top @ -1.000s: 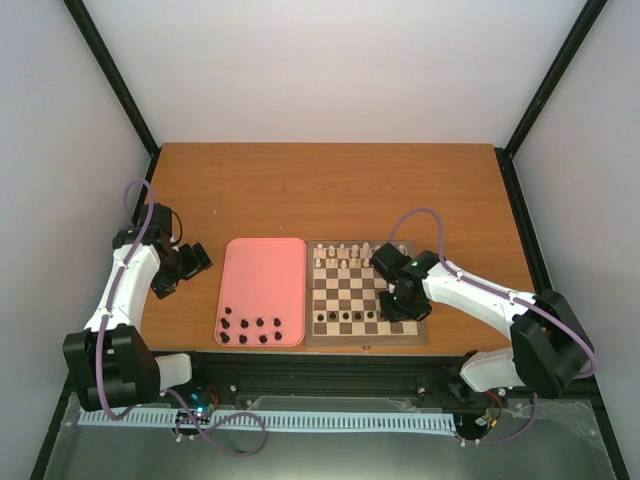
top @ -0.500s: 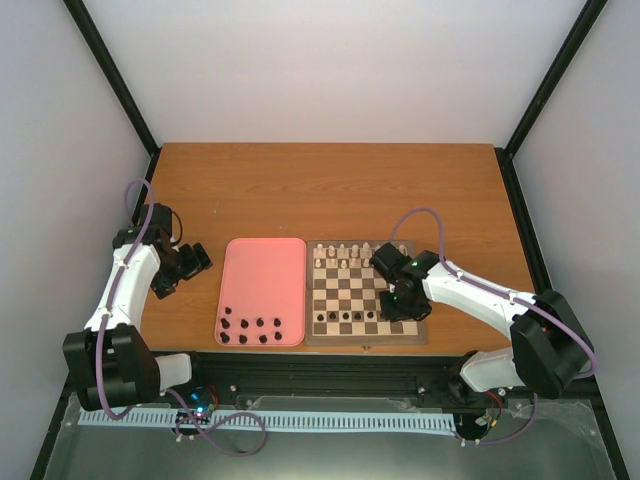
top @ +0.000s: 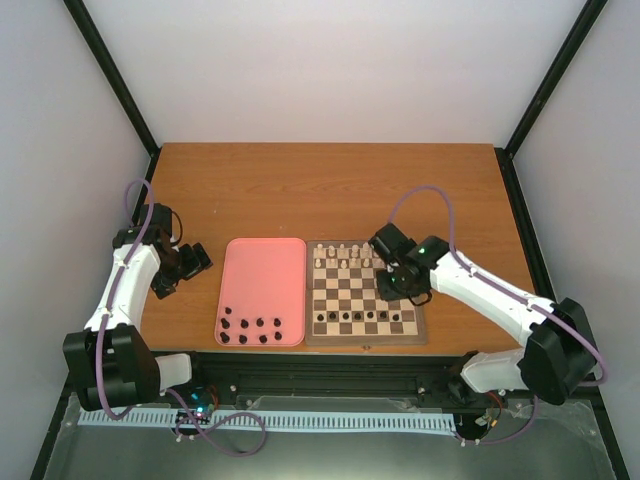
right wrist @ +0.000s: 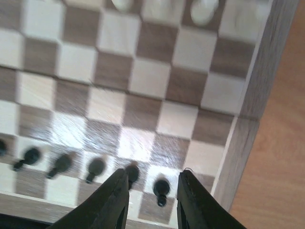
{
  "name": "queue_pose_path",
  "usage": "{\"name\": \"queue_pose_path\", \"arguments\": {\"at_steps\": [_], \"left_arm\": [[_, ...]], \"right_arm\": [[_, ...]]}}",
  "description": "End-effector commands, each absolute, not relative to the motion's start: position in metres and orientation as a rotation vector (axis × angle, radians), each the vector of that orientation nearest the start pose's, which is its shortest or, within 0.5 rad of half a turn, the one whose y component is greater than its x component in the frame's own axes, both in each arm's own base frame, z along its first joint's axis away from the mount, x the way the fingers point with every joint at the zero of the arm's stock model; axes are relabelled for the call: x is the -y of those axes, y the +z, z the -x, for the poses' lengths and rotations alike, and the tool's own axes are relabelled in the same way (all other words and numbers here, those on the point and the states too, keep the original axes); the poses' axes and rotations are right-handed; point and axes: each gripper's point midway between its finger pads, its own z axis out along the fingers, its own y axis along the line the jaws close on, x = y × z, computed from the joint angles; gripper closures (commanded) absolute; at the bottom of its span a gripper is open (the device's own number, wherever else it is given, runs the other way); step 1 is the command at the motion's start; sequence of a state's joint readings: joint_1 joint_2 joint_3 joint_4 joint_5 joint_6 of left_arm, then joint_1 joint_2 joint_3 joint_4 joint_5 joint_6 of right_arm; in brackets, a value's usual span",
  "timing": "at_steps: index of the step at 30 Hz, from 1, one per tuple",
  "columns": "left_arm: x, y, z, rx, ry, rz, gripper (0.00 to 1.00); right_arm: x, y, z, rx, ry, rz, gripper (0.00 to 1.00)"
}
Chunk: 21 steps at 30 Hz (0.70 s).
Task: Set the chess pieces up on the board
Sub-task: Pick up the chess piece from the storage box.
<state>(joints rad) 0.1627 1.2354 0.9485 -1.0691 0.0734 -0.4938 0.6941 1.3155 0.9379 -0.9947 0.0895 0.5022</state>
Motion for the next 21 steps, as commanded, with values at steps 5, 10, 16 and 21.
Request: {"name": "queue_pose_path", "arguments": {"at_steps": [5, 10, 16, 21], "left_arm": [[-0.026, 0.117, -0.240, -2.754, -0.183, 0.920, 0.00], [-0.024, 0.113, -0.240, -2.766, -0.194, 0.926, 0.00], [-0.020, 0.110, -0.244, -2.782, -0.233, 0.937, 0.00], [-0.020, 0.111, -0.247, -2.786, -0.241, 0.936, 0.00]], "right_arm": [[-0.230, 0.152, -0.253, -2.701, 0.159, 0.488, 0.65], [-0.330, 0.157, -0.255, -2.591, 0.290, 0.788, 0.62], [-0.432, 0.157, -0.237, -2.460, 0.536, 1.070, 0.61], [-0.489, 0.148, -0.213, -2.323, 0.589, 1.327, 0.58]]}}
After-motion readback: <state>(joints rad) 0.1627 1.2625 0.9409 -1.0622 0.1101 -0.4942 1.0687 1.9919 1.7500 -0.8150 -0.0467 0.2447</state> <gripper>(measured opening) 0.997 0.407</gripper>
